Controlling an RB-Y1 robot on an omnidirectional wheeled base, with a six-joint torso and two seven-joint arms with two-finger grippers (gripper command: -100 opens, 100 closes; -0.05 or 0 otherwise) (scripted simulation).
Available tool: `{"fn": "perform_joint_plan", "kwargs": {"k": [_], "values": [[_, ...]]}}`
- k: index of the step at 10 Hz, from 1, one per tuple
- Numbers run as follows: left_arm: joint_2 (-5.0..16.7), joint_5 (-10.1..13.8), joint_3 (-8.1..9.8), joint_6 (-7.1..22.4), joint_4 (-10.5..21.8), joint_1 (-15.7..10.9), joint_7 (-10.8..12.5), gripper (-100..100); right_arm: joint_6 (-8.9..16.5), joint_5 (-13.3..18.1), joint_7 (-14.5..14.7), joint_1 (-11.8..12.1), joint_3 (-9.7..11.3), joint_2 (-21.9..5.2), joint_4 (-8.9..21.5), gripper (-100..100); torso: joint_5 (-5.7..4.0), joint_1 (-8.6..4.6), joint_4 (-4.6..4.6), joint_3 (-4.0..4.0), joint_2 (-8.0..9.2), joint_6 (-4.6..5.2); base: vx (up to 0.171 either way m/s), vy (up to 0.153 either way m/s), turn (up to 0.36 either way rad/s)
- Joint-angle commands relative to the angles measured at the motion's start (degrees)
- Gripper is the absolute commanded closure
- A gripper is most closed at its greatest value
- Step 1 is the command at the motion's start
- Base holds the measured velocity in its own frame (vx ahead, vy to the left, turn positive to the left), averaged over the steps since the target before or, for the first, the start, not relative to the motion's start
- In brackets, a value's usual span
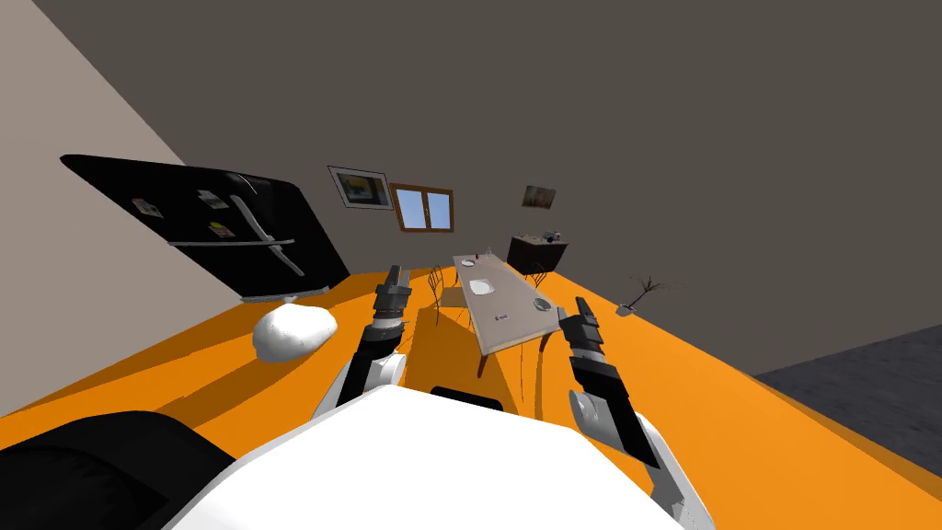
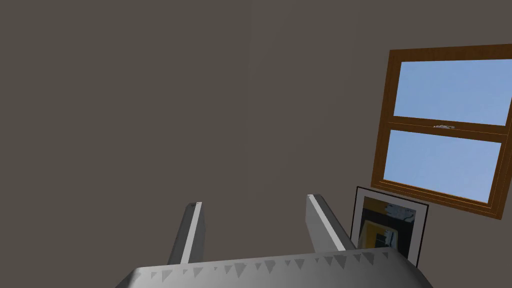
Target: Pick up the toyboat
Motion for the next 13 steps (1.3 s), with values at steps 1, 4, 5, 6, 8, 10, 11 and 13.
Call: {"fn": "perform_joint_plan", "kwargs": {"k": [1,4,5,6,8,10,11,13], "values": [[0.0,0.0,0.0,0.0,0.0,0.0,0.0,0,1.2,-0.1,-1.7,0.1,-0.7,-0.1,0.3,-100,0.0,0.0,0.0,0.0,0.0,0.0,-0.028,0.032,0.082],[0.0,0.0,0.0,0.0,0.0,0.0,0.0,0,4.9,-1.3,-6.4,-0.8,-4.5,-1.3,3.5,-100,0.0,0.0,-0.01,-0.02,-0.04,0.02,-0.025,0.043,0.134],[0.0,0.0,0.0,0.0,0.0,0.0,0.0,0,4.9,-1.3,-7.4,-0.8,-4.5,-1.3,3.5,-100,0.0,0.0,-0.02,-0.05,-0.08,-0.01,-0.011,0.037,0.087],[0.0,0.0,0.01,0.0,0.0,0.0,0.0,0,6.9,-1.9,-9.3,-1.3,-6.5,-1.8,5.3,-100,0.0,-0.02,-0.02,-0.06,-0.1,0.03,-0.017,0.046,0.172],[0.0,0.0,0.01,0.0,0.0,0.0,0.0,0,8.9,-2.6,-12.6,-1.9,-8.5,-2.3,7.3,-100,0.0,0.0,-0.02,-0.05,-0.08,0.03,-0.009,0.049,0.122],[0.0,0.0,0.01,0.0,0.0,0.0,0.0,0,10.9,-3.4,-15.5,-2.4,-10.7,-2.7,9.4,-100,0.01,0.02,-0.03,-0.08,-0.14,0.03,0.005,0.053,0.111],[0.0,0.0,0.0,0.0,0.0,0.0,0.0,0,10.9,-3.4,-16.9,-2.4,-10.7,-2.7,9.4,-100,0.01,0.05,-0.04,-0.09,-0.17,0.01,0.011,0.044,0.082],[0.0,0.0,0.0,0.0,0.0,0.0,0.0,0,13.0,-4.3,-20.1,-3.0,-12.8,-3.1,11.5,-100,0.01,0.05,-0.04,-0.11,-0.2,0.01,0.017,0.052,0.125]]}}
